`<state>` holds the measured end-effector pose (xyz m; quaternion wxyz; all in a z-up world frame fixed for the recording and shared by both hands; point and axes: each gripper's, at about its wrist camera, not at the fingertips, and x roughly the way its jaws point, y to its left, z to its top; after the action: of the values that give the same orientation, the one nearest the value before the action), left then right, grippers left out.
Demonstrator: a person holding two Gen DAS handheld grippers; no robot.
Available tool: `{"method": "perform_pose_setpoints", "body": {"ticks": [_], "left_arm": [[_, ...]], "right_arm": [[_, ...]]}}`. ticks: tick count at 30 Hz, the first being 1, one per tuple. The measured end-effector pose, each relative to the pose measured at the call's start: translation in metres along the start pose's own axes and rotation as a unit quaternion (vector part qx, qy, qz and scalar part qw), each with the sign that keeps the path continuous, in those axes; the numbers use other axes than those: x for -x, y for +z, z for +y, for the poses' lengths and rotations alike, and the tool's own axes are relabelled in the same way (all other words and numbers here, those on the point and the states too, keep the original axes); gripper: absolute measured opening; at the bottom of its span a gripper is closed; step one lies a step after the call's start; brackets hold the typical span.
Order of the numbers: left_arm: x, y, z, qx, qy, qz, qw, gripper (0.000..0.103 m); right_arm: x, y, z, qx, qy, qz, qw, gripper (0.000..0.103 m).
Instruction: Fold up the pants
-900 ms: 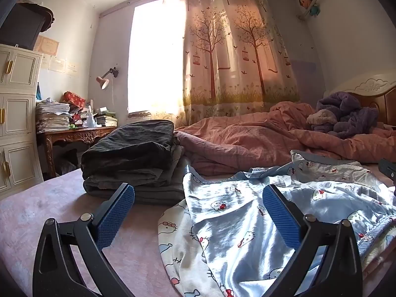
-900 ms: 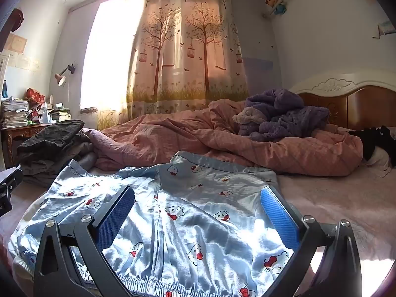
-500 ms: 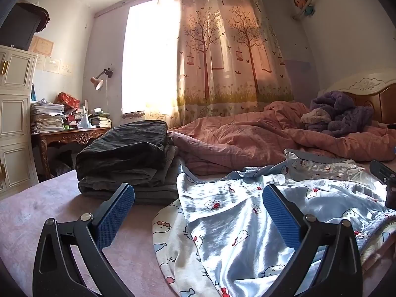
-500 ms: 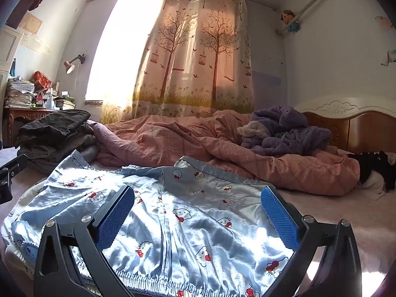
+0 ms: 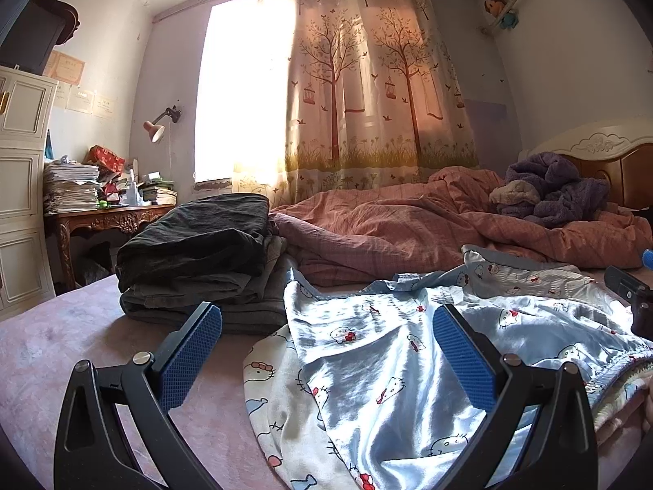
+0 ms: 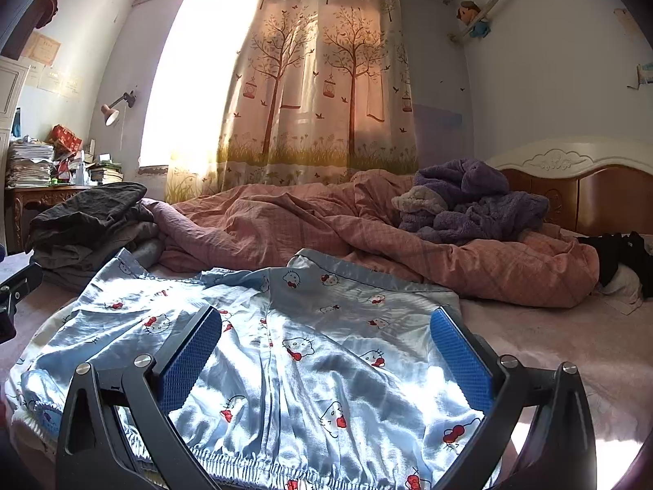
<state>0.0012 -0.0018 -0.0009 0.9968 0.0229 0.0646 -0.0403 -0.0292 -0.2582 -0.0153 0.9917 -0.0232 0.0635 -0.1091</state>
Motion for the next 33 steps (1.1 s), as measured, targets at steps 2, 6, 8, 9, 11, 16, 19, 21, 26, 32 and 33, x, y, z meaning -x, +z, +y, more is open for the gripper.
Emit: {"method": "perform_pose_setpoints", "body": {"ticks": [2,6,8,9,11,16,19,21,26,32,33], "left_arm": [[-0.001,-0.001,0.003,0.007,-0.003,0.002,1.0,0.103],[-0.006,-0.002,0.008,0.02,-0.006,0.014,0.9997,0.103],[-0.006,-0.002,0.009,0.022,-0.007,0.013,0.9997,0.103],[-0.006,-0.003,0.009,0.021,-0.007,0.014,0.9997,0.103],[-0.007,-0.003,0.008,0.016,-0.006,0.02,0.9997,0.103],[-0.007,-0.003,0.007,0.013,-0.004,0.025,0.9996,0.103],[-0.007,-0.003,0.008,0.012,-0.002,0.025,0.9996,0.103],[-0.006,-0.002,0.009,0.013,0.0,0.021,0.9997,0.103],[-0.009,-0.003,0.012,0.02,0.004,0.024,0.9995,0.103],[-0.006,-0.002,0.011,0.019,0.016,0.02,0.9995,0.103],[-0.005,-0.003,0.01,0.018,0.031,0.021,0.9991,0.103]], "right_arm": [[-0.001,0.0,-0.005,-0.012,0.004,0.001,1.0,0.103],[-0.01,-0.001,-0.01,-0.027,0.026,0.029,0.999,0.103],[-0.01,-0.002,-0.009,-0.024,0.02,0.031,0.999,0.103],[-0.009,-0.002,-0.007,-0.021,0.019,0.029,0.999,0.103],[-0.009,-0.002,-0.004,-0.014,0.014,0.028,0.999,0.103],[-0.012,-0.003,-0.007,-0.024,0.017,0.036,0.999,0.103],[-0.014,-0.003,-0.009,-0.028,0.015,0.043,0.999,0.103],[-0.015,-0.003,-0.009,-0.028,0.015,0.045,0.998,0.103],[-0.015,-0.003,-0.009,-0.029,0.014,0.045,0.998,0.103],[-0.012,-0.003,-0.012,-0.04,0.007,0.038,0.998,0.103],[-0.012,-0.003,-0.013,-0.041,0.007,0.04,0.998,0.103]]}}
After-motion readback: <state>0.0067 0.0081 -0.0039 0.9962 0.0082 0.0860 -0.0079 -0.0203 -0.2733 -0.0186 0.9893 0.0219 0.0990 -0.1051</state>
